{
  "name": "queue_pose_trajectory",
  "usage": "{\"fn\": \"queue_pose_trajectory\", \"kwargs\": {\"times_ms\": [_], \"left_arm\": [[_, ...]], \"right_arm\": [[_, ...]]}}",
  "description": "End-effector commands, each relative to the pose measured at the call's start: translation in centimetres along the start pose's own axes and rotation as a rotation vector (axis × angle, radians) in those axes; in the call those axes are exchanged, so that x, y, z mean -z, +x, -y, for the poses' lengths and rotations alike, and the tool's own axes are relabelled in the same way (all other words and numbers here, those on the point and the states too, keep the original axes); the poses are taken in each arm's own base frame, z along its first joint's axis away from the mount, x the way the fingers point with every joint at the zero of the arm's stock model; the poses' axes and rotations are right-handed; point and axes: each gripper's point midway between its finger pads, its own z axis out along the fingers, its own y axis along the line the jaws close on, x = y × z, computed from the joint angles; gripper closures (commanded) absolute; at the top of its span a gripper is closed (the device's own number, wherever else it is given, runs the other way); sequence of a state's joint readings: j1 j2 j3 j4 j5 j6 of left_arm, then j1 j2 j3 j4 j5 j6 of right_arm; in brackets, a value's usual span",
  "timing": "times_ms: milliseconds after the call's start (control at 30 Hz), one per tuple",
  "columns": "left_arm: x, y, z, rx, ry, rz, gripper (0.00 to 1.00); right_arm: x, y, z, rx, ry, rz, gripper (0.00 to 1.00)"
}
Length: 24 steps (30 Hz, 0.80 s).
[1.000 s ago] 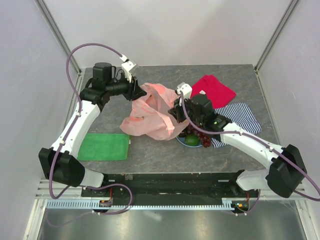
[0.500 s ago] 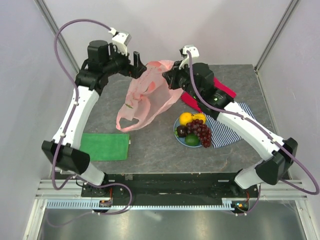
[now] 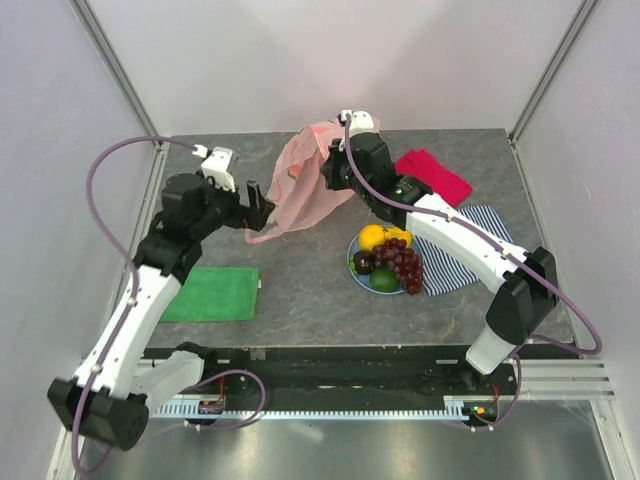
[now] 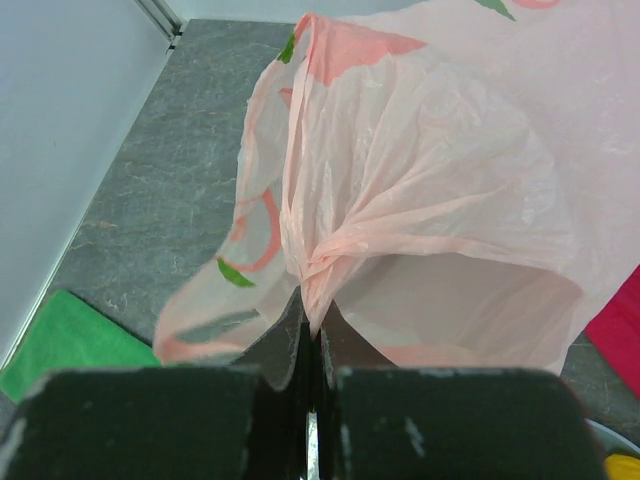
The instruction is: Place the fruits into the plastic bag
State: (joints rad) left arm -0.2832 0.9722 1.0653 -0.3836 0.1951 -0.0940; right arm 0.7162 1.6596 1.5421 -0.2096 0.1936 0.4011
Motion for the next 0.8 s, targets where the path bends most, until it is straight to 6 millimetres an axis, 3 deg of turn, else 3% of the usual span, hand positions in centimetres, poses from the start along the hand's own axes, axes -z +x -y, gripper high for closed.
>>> {"fn": "queue_pose_trajectory", "kwargs": {"times_ms": [0,67,100,233,400,500,767], "left_arm": [[-2.8,4.2,-0.4,0.121,0.033,-0.113,0.01],[-3.5,4.1,0.6,0.141,0.096,-0.107,0.01],[-4.4,5.1,0.3,0.154,0.089,-0.135,0.01],[-6.0,6.0,-3.3,0.160,-0.076,-0.166,0.01],[-6.2,3.1,-4.3,0.062,-0.093,-0.077,0.01],[-7.0,2.6,-4.5,0.004,-0.079,-0.067,0.01],[-11.1,7.3,-5.9,0.012,-0.074,-0.237,0.01]], "right_arm": [[1.2,-3.0,-0.8,-0.031,-0.017,0.073,1.00],[1.6,-2.9,-0.8,-0.031,-0.018,0.075,1.00],[1.6,-3.0,-0.7,-0.035,-0.018,0.078,1.00],[2.1,-2.5,-0.6,-0.032,-0.027,0.069,1.00],[2.7,-2.5,-0.6,-0.026,-0.043,0.071,1.00],[2.8,-2.4,-0.7,-0.030,-0.059,0.065,1.00],[3.0,-2.5,-0.7,-0.054,-0.098,0.062,1.00]]}}
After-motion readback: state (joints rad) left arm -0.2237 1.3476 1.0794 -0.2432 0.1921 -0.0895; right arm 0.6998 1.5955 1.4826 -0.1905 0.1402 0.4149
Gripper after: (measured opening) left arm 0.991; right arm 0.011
